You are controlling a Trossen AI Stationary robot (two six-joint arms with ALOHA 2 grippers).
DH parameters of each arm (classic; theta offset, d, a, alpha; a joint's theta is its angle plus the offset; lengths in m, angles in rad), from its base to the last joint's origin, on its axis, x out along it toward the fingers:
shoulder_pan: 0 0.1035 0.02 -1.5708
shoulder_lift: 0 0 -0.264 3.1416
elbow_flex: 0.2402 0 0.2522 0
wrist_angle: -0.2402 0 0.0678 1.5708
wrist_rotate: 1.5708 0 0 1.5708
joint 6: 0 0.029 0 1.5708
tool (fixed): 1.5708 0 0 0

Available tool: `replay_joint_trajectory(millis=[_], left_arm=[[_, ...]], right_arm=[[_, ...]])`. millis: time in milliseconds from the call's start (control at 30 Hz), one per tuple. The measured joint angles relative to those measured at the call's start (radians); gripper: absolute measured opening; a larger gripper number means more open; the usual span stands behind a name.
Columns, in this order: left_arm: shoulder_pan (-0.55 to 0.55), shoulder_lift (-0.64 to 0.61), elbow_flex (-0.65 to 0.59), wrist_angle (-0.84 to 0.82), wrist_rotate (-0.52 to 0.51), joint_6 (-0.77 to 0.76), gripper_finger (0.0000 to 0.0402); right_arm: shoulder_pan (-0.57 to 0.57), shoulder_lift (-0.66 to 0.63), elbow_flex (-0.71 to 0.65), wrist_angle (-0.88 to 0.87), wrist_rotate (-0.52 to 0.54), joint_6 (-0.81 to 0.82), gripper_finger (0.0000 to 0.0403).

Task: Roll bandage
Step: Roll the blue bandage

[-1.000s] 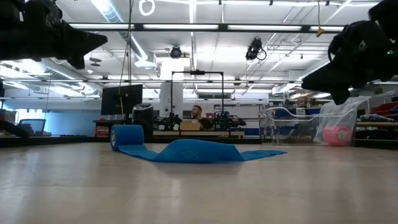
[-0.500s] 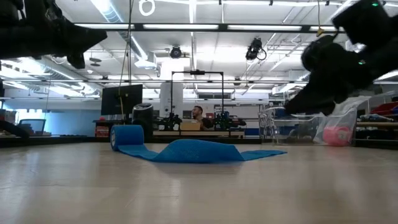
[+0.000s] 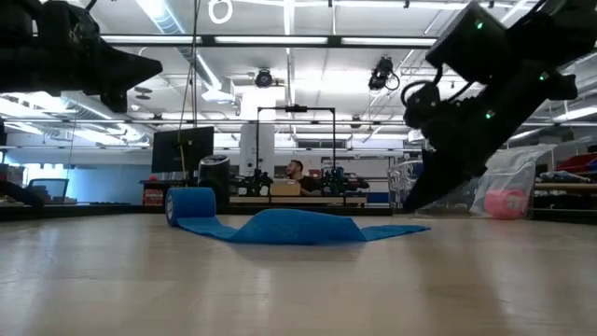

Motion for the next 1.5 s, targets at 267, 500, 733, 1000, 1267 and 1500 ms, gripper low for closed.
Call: replay_joint_trajectory(millis=[267,500,733,1000,1267,1500], left_arm=[[0.0,0.0,0.0,-0.032,0.0,0.0,0.0033],[0.0,0.0,0.0,-0.035,0.014,-0.001,0.0033],[0.0,0.0,0.0,-0.037,0.014,-0.013,0.0033],[0.0,0.0,0.0,-0.073,0.014,-0.027,0.0033],[0.0,0.0,0.0,-0.093,0.014,-0.052,0.0033],[0.0,0.0,0.0,-0.092,0.013,-0.053,0.0033]], right_arm=[[-0.002,0.027,0.02,-0.052,-0.011,0.024,0.0091],[-0.002,0.026,0.02,-0.052,-0.044,0.047,0.0091],[-0.023,0.026,0.019,-0.055,-0.066,0.064,0.0091],[-0.05,0.025,0.019,-0.053,-0.133,0.066,0.0079],[-0.055,0.024,0.019,-0.05,-0.175,0.036,0.0011],[-0.052,0.025,0.035,-0.062,-0.178,-0.008,0.0004]])
